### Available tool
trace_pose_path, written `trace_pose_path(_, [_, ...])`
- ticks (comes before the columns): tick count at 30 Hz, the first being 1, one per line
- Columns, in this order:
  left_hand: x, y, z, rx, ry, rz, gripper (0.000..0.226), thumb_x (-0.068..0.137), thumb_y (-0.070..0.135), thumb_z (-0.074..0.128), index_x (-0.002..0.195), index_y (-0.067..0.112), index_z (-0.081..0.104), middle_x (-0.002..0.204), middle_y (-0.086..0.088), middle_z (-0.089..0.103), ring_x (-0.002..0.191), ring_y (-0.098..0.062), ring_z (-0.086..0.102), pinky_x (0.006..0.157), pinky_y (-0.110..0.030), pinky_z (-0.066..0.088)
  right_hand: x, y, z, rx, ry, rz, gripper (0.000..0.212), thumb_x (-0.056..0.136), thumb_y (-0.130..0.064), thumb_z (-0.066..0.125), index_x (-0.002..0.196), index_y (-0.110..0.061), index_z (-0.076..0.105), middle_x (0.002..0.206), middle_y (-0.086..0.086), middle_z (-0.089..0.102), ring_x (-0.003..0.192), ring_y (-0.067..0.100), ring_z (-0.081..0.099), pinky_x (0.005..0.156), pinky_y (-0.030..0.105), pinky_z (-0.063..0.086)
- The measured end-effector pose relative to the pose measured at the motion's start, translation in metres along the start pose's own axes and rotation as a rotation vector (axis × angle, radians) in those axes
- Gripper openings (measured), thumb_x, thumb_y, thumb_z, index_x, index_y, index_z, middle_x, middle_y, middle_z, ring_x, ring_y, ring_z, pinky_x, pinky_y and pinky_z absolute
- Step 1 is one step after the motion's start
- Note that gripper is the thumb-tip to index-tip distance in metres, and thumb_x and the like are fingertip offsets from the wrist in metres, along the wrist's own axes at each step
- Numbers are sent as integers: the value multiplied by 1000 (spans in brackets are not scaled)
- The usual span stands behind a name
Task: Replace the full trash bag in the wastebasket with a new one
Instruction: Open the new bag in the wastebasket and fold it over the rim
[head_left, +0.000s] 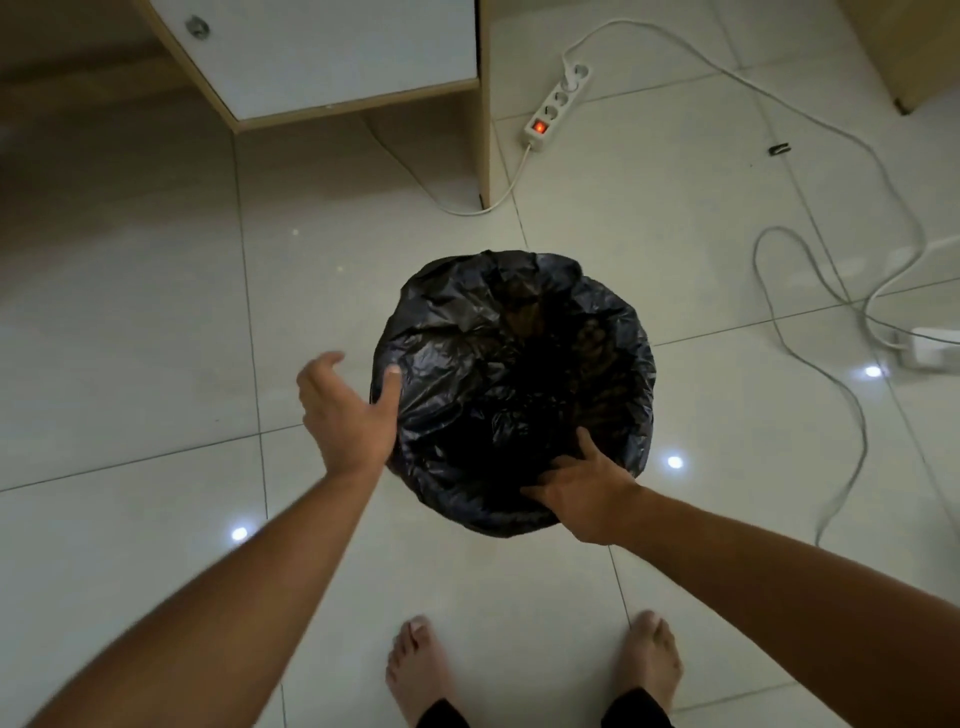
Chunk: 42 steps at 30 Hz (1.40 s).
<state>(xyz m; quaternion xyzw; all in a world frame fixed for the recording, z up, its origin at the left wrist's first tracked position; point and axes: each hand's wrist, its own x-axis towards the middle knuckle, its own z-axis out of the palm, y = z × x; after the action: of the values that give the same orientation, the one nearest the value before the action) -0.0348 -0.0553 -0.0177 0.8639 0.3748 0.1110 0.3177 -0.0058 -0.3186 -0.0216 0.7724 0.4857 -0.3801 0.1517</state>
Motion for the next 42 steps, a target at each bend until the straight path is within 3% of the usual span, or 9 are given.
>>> trace_pose_path(5, [62, 30, 21, 49, -291, -3, 66, 87, 55, 65, 133, 13, 45, 133, -10, 49, 123, -29, 47, 94, -40, 42, -10, 13, 2, -67, -116, -28, 67, 100, -25, 51, 159, -34, 22, 160, 3, 38, 150, 32, 24, 112, 79, -7])
trace_pose_path(9, [63, 27, 30, 107, -411, -81, 49, 94, 60, 51, 80, 12, 49, 77, 0, 53, 81, -27, 55, 54, -29, 32, -9, 23, -14, 163, -241, -41, 97, 82, -55, 62, 161, -34, 10, 169, 1, 11, 155, 30, -11, 111, 77, -10])
trace_pose_path(12, [39, 19, 28, 43, -338, -78, 54, 96, 57, 50, 73, 9, 46, 70, -4, 52, 64, -19, 49, 51, -28, 30, 6, 22, -38, 994, 97, 48, 79, 81, -51, 59, 154, -35, 32, 159, -1, 34, 148, 22, 27, 120, 47, 25])
trace_pose_path(14, [18, 14, 29, -4, -296, -129, 57, 97, 56, 49, 76, 3, 50, 73, -8, 56, 66, -23, 51, 54, -33, 34, 30, 8, -49, 1414, 328, 274, 49, 96, -36, 57, 143, -28, 48, 142, -1, 53, 128, 22, 53, 95, 28, 45])
trace_pose_path(21, [-52, 4, 50, -196, -246, -352, 48, 99, 50, 49, 92, 6, 64, 88, -6, 67, 83, -24, 62, 70, -28, 40, 128, -59, -30, 1495, 63, 489, 67, 105, -55, 25, 163, -25, 8, 170, 11, 7, 155, 35, 4, 124, 50, 8])
trace_pose_path(25, [-57, -4, 55, -225, -169, -355, 46, 98, 52, 49, 83, 11, 60, 78, 1, 63, 71, -11, 58, 60, -23, 39, 136, -73, -11, 1790, 123, 338, 81, 95, -76, 23, 162, -30, 19, 166, 5, 27, 153, 25, 23, 125, 45, 16])
trace_pose_path(31, [-65, -10, 47, -228, -139, -393, 49, 99, 52, 47, 84, 6, 59, 84, -8, 65, 80, -26, 61, 74, -38, 48, 110, -45, 4, 1290, -21, 444, 126, 55, -106, 4, 161, -38, 5, 171, 1, 4, 156, 30, 1, 121, 62, 0])
trace_pose_path(38, [-93, 8, 50, -245, -21, -515, 47, 100, 50, 46, 80, 8, 53, 72, 5, 54, 75, -25, 55, 65, -26, 32, 77, -24, 39, 851, -393, 510, 117, 69, -100, 4, 162, -29, -4, 171, 11, -5, 154, 39, -12, 117, 67, -10])
trace_pose_path(42, [-100, 4, 40, -280, 10, -636, 46, 97, 55, 47, 110, 11, 48, 103, -4, 58, 88, -26, 54, 75, -36, 41, 62, -17, 10, 764, -236, 474, 104, 81, -91, 12, 163, -26, 9, 170, 11, 11, 155, 37, 4, 117, 69, 1])
